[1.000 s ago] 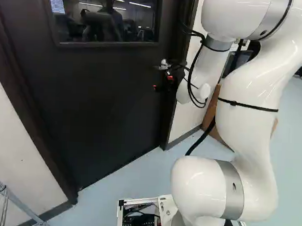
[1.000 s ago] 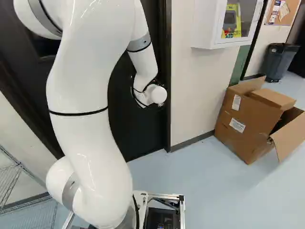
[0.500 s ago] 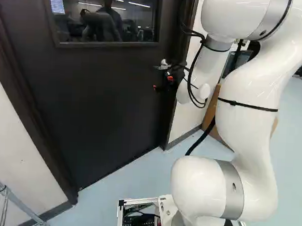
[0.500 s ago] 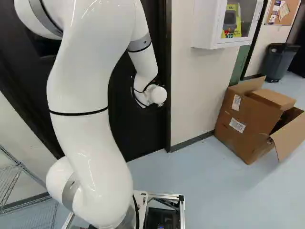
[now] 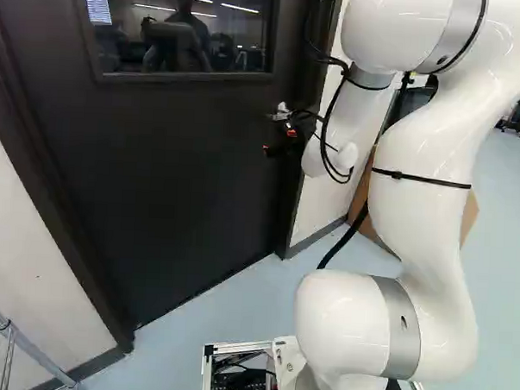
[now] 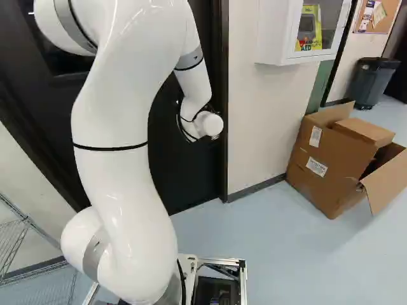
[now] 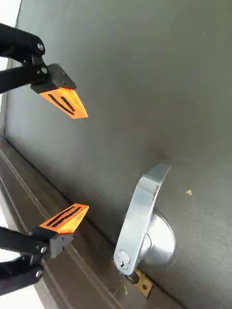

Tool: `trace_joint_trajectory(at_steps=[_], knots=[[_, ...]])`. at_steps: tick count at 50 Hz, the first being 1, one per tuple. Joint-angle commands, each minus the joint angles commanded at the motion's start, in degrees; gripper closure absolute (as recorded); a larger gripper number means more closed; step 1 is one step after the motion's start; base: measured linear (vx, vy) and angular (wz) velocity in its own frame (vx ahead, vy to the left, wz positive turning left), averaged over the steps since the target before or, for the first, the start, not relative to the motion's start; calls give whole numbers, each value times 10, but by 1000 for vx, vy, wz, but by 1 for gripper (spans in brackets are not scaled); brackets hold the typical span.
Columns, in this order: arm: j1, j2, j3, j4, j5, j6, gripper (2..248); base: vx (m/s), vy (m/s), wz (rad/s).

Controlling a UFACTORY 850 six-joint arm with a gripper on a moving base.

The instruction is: Open the door and move inside

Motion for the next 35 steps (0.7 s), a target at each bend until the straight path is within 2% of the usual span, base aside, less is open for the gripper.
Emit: trace_joint_trajectory(at_steps=[35], knots=[[48,-85,-111,8,28,0,3,0,0,0]])
